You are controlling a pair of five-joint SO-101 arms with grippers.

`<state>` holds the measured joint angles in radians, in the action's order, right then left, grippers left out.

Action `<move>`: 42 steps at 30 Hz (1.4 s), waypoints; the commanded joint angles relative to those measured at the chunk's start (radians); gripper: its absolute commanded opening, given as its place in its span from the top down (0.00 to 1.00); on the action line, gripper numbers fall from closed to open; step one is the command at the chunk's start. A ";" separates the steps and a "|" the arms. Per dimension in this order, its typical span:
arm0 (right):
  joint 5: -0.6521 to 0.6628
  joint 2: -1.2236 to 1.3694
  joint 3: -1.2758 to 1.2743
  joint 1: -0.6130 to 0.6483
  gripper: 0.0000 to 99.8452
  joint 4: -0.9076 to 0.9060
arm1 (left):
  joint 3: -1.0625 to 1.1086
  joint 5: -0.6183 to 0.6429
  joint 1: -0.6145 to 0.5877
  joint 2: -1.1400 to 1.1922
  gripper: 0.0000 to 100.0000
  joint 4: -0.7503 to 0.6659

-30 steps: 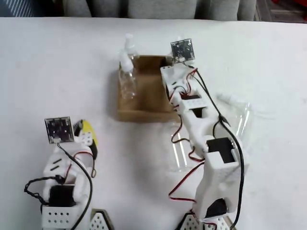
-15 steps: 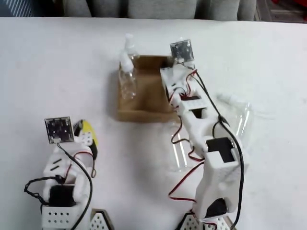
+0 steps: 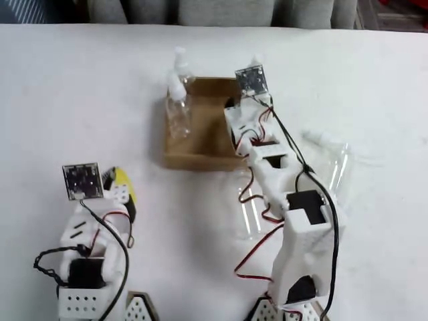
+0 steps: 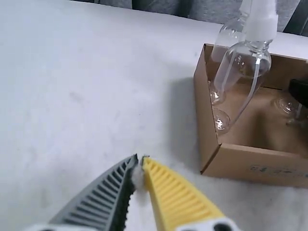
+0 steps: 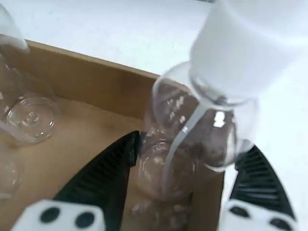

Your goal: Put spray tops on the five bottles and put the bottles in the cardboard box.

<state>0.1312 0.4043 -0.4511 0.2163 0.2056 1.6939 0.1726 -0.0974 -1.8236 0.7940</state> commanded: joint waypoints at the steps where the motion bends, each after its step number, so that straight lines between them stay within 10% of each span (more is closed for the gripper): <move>1: 0.003 -0.031 0.015 -0.010 0.74 0.008 | -0.002 0.000 -0.012 -0.007 0.98 -0.037; 21: 0.011 -0.127 0.008 -0.013 0.75 0.002 | -0.002 0.000 -0.012 -0.007 0.98 -0.037; 31: 0.011 -0.053 0.034 -0.013 0.98 0.005 | -0.002 0.000 -0.012 -0.007 0.98 -0.037; 42: 0.009 -0.048 0.051 -0.031 0.98 0.054 | -0.002 0.000 -0.012 -0.007 0.98 -0.037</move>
<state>0.1343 0.3828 -0.4358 0.1949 0.2194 1.6939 0.1726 -0.0974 -1.8236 0.7940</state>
